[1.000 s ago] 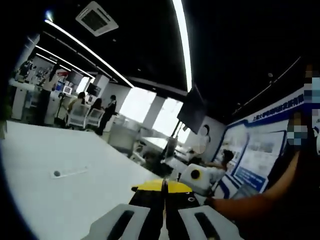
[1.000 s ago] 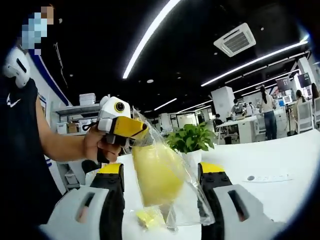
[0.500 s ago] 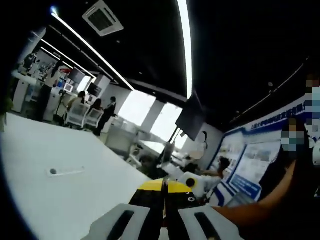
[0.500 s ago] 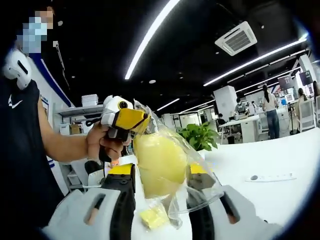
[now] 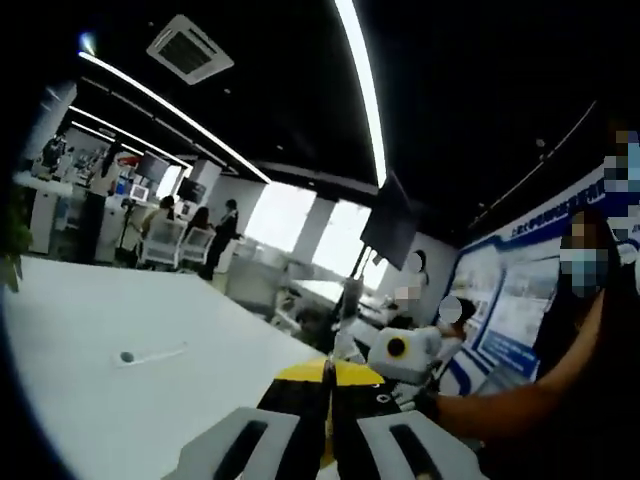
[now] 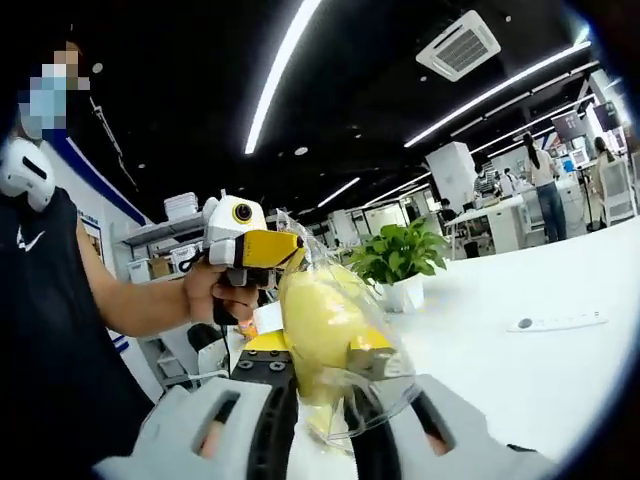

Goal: Compare the silicone blocks by pressing each to a similar depth, holding the contact briefly, and releasing to observe deformation and rebound differences across the visible hardness samples.

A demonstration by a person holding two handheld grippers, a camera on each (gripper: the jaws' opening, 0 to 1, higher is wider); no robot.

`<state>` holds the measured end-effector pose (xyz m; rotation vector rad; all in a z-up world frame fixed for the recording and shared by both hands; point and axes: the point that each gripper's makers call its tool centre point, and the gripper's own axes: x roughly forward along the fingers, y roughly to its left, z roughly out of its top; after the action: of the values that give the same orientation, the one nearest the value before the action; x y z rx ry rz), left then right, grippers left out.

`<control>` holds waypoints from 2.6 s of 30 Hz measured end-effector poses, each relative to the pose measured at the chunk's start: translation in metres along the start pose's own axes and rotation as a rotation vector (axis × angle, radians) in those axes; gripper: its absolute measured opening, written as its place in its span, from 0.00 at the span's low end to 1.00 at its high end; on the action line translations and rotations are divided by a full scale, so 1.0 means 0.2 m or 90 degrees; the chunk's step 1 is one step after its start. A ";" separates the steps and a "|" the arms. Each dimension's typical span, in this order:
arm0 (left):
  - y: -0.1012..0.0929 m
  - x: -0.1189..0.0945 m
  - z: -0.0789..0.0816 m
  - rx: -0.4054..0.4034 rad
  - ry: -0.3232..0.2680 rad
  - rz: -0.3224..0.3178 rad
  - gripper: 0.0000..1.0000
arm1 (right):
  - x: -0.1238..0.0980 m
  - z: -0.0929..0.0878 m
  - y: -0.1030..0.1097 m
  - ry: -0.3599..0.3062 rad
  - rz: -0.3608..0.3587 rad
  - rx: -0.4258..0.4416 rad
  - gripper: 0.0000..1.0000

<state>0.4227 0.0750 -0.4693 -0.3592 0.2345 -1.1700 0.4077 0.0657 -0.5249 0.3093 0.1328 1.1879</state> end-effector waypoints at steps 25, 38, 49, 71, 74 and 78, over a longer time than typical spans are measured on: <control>0.04 -0.01 -0.07 0.026 0.031 0.011 0.00 | -0.01 -0.07 0.01 0.089 0.010 0.047 0.03; 0.06 -0.02 -0.10 0.085 0.042 0.015 0.00 | -0.01 -0.11 0.00 0.107 -0.001 0.048 0.03; 0.06 -0.03 -0.09 0.047 0.035 0.024 0.00 | 0.01 -0.11 -0.02 0.090 0.002 0.052 0.03; 0.08 -0.03 -0.11 0.001 0.020 0.016 0.00 | 0.02 -0.13 -0.02 0.105 0.002 0.040 0.01; 0.07 -0.02 -0.11 0.008 0.024 0.014 0.00 | 0.01 -0.13 -0.03 0.108 0.001 0.037 0.00; 0.08 -0.03 -0.12 0.018 0.029 0.017 0.00 | 0.01 -0.14 -0.03 0.118 0.003 0.040 0.00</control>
<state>0.4252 0.0813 -0.4976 -0.3044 0.2616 -1.1545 0.4060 0.0700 -0.5528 0.2549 0.3318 1.2173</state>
